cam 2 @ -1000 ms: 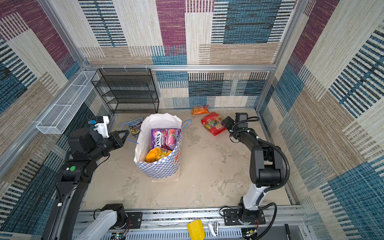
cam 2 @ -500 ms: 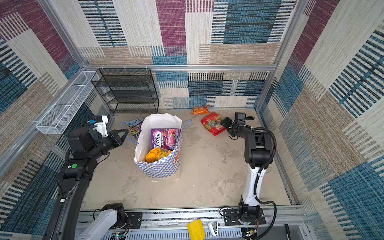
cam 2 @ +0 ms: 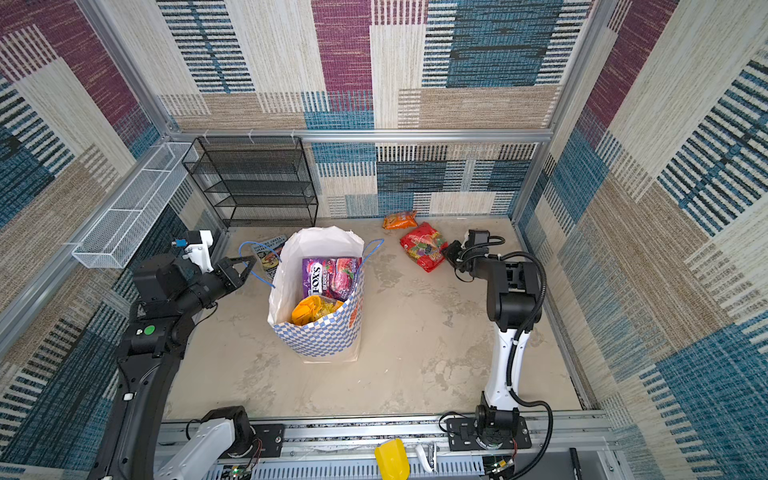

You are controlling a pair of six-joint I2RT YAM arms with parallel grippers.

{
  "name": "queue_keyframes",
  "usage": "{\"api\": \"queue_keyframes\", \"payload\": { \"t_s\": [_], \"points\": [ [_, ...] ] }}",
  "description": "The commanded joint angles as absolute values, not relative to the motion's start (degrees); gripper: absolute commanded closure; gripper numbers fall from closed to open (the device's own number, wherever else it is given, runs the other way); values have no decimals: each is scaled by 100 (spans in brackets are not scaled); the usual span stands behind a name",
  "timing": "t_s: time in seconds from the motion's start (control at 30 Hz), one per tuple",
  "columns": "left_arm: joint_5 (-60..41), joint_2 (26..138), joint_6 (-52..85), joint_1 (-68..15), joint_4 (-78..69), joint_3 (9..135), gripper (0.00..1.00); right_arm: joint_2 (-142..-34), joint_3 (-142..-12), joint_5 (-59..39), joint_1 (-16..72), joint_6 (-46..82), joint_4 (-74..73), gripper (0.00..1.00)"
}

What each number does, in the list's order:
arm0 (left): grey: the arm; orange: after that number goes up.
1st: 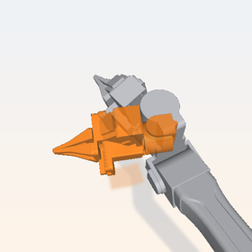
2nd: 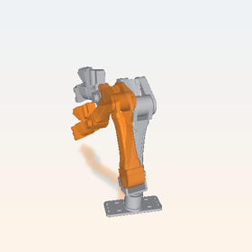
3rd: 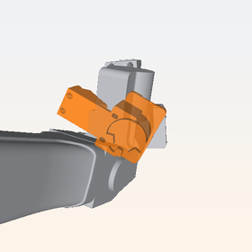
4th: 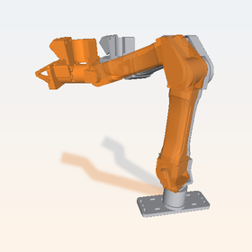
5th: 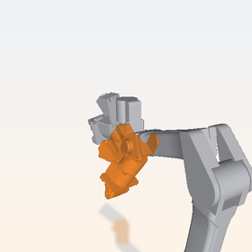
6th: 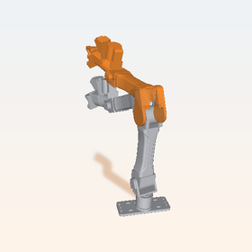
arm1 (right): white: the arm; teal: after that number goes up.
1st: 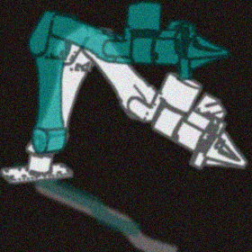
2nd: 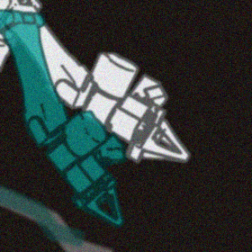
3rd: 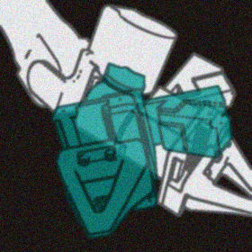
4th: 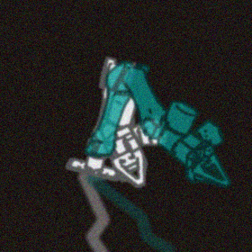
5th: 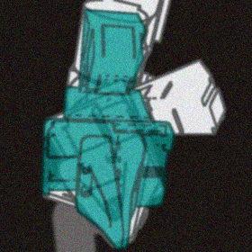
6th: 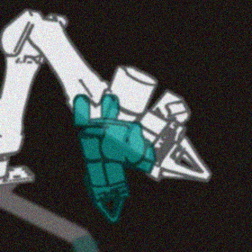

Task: Place the snacks into the paper bag
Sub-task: 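Close the right gripper on the red fruit gummy bag, then lift the red fruit gummy bag and carry it over the paper bag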

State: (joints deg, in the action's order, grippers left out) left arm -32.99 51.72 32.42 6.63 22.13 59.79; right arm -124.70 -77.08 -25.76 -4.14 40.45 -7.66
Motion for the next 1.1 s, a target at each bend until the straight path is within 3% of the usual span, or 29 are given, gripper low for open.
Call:
{"api": "queue_keyframes", "payload": {
  "t_s": [0.0, 0.2, 1.07],
  "points": [
    [-3494, 5193, 3311, 677, 1986, 5967, 100, -12300, -7509, -2725, -404, 4126, -752, 88],
    [-3577, 5203, 3377, 697, 1916, 5941, 100, -11641, -7055, -2716, -404, 4247, -966, 100],
    [-3830, 5228, 3529, 720, 1750, 5890, 100, -7752, -5748, -2360, -238, 5325, -1210, 100]
  ]
}}
